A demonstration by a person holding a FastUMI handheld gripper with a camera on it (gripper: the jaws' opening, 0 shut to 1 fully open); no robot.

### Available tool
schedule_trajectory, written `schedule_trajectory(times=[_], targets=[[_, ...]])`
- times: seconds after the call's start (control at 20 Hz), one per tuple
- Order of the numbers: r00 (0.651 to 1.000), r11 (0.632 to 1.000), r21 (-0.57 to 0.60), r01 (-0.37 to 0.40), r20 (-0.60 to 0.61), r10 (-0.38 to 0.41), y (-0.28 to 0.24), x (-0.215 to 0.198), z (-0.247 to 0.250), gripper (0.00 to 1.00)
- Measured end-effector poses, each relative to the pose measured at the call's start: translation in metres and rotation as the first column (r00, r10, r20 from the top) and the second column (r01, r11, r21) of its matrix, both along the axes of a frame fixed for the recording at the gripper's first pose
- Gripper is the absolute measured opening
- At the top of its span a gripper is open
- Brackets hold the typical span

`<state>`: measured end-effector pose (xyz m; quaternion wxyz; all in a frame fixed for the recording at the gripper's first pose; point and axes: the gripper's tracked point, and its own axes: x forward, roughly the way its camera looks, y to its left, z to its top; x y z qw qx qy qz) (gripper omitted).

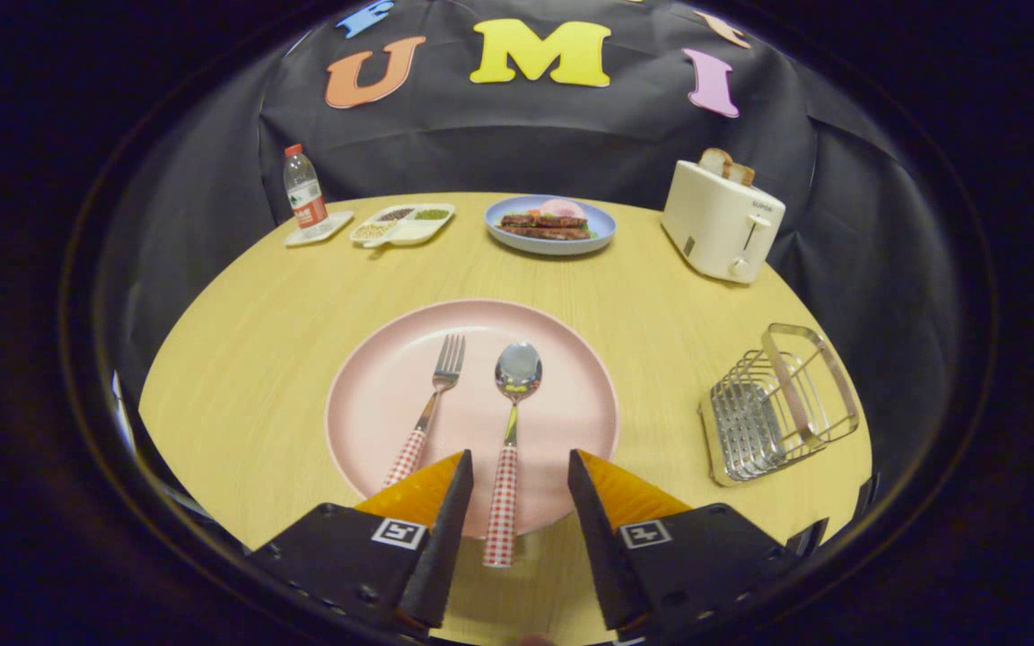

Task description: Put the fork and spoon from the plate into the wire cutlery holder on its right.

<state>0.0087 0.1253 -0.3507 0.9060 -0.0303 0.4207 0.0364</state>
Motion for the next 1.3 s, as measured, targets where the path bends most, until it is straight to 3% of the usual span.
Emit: schedule_trajectory(times=[0.3, 0.4, 0.5, 0.55, 0.9, 1.3], targets=[[0.998, 1.000, 0.018, 0.000, -0.056, 0.001, 0.006, 0.004, -0.018, 0.15], [0.997, 1.000, -0.002, 0.011, -0.077, -0.011, 0.001, 0.004, -0.021, 0.07], [0.996, 1.000, 0.004, 0.013, -0.091, -0.012, -0.001, 0.003, -0.015, 0.07], [0.995, 1.000, 0.011, 0.013, -0.100, -0.011, -0.001, 0.002, -0.013, 0.01], [0.992, 0.998, 0.066, -0.003, -0.128, 0.011, -0.019, 0.001, 0.064, 0.01], [0.982, 0.999, 0.043, 0.024, -0.187, -0.015, -0.120, -0.008, 0.168, 0.01]])
